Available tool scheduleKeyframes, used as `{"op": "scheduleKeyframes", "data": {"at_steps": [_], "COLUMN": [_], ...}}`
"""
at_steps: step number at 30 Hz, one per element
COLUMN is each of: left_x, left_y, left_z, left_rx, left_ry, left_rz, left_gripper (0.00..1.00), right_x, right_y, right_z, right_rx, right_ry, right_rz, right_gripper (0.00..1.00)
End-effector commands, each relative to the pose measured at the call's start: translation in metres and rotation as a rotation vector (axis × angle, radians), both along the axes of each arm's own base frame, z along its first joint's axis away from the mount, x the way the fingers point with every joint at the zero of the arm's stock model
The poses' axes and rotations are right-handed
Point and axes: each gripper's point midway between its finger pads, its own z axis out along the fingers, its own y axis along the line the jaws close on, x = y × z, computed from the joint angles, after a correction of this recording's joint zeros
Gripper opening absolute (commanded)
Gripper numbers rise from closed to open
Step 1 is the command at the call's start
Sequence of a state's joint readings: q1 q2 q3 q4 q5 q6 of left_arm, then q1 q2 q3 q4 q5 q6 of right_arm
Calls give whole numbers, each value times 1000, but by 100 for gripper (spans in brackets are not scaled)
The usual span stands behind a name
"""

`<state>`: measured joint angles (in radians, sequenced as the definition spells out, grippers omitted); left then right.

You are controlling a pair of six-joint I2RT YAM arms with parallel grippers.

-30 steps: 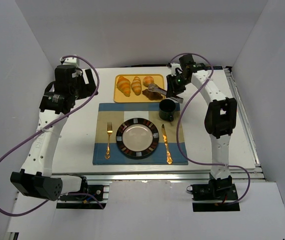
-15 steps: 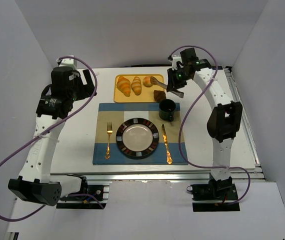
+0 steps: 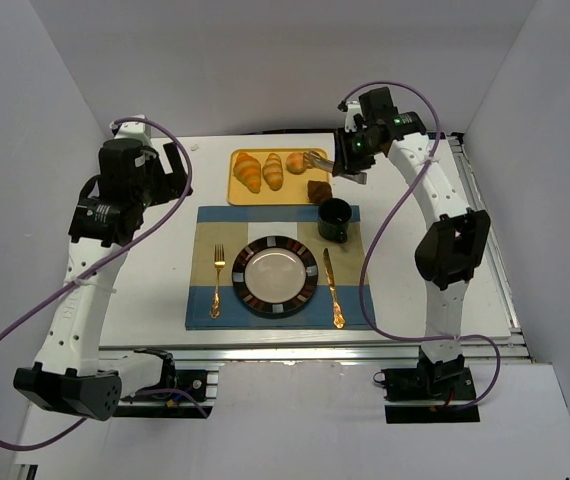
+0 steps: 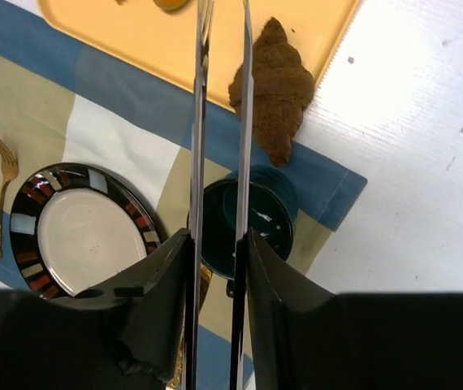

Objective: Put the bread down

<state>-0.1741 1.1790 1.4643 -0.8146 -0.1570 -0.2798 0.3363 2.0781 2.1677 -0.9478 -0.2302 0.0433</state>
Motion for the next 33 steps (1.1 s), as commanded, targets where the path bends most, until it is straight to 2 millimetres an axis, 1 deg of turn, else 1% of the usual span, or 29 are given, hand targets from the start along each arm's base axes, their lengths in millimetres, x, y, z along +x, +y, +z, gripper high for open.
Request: {"op": "scheduleKeyframes", "data": {"at_steps": [1,2,3,4,6,7,17,21,25,27,33], "left_x": [-11,-11,-12,-13,-13,-13,-16,-17,-17,-17,-17], "left_y": [-1,-1,-1,0,-1,-1,-2,0,0,0,2], "left_z": [7,5,6,7,6,5,4,5,3,3,3], "left_rx": [-17,-16,-18,-19,-19,-21,-19,-14,-12,-10,1], "left_ry": [-22,-19,-22,-25,-22,-20,-17,-20,-16,-16,-14], "left_rz": [-4,-3,-2,-2,-4,-8,-13,-9,-9,-9,-6], "left_gripper": [98,98,98,98,98,98,98,98,98,98,98], "right_x": [-19,-24,-27,-32,-35,-37,-36,-36,-37,-39,-38], "right_y": [-10,-14,-15,-17,-22,-23,-26,-24,-18,-15,-9], "right_z": [2,6,5,-2,0,-2,-3,-9,-15,-23,-32], "right_rx": [-43,-50,-56,-70,-81,-90,-114,-112,-103,-109,-124], "right_ry": [51,41,45,62,57,62,54,70,86,105,118], "right_rz": [-51,-55,-55,-55,-60,-63,-69,-55,-33,-23,-11], "right_gripper": [39,41,41,44,49,50,55,61,62,62,61]}}
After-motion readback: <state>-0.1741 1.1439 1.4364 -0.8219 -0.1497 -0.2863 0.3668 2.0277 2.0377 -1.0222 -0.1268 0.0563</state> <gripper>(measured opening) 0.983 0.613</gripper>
